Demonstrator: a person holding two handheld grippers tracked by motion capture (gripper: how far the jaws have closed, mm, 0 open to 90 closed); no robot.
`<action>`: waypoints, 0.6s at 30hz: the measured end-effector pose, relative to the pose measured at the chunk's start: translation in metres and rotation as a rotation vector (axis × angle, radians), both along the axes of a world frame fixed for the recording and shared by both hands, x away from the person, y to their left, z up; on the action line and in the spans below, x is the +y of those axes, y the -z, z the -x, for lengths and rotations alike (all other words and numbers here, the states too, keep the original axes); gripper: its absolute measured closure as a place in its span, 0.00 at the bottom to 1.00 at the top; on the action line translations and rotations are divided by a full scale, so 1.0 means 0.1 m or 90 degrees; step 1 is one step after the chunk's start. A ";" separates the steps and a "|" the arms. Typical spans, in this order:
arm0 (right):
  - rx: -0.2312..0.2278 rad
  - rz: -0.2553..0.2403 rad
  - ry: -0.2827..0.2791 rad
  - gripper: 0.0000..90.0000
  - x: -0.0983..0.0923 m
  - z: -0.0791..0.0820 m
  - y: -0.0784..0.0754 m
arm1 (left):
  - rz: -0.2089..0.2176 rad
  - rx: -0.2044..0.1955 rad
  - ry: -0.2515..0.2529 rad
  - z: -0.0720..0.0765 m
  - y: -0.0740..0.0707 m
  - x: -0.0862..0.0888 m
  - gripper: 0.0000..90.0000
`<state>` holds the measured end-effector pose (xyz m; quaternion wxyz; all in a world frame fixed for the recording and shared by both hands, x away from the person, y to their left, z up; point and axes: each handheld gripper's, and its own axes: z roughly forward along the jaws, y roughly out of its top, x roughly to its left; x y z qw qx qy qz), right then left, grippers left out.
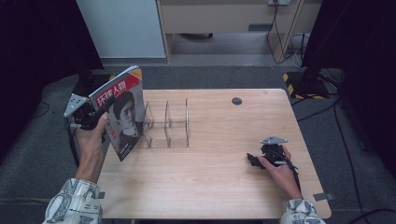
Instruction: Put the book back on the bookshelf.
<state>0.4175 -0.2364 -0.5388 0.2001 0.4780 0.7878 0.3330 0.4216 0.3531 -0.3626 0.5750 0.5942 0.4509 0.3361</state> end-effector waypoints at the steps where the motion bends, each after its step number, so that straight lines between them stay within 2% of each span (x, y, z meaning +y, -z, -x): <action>1: -0.002 0.001 0.001 0.08 0.00 0.00 0.00 | 0.003 -0.003 0.002 0.00 0.00 -0.01 0.96; 4: 0.000 -0.001 0.003 0.08 0.00 0.01 0.00 | 0.004 -0.015 0.006 0.01 -0.01 -0.02 0.96; 11: 0.001 -0.002 0.005 0.08 0.00 0.02 0.00 | -0.019 -0.031 0.008 0.03 0.04 -0.05 0.96; 18: 0.001 -0.002 0.006 0.08 0.00 0.02 0.00 | -0.011 -0.042 0.016 0.04 0.10 -0.05 0.96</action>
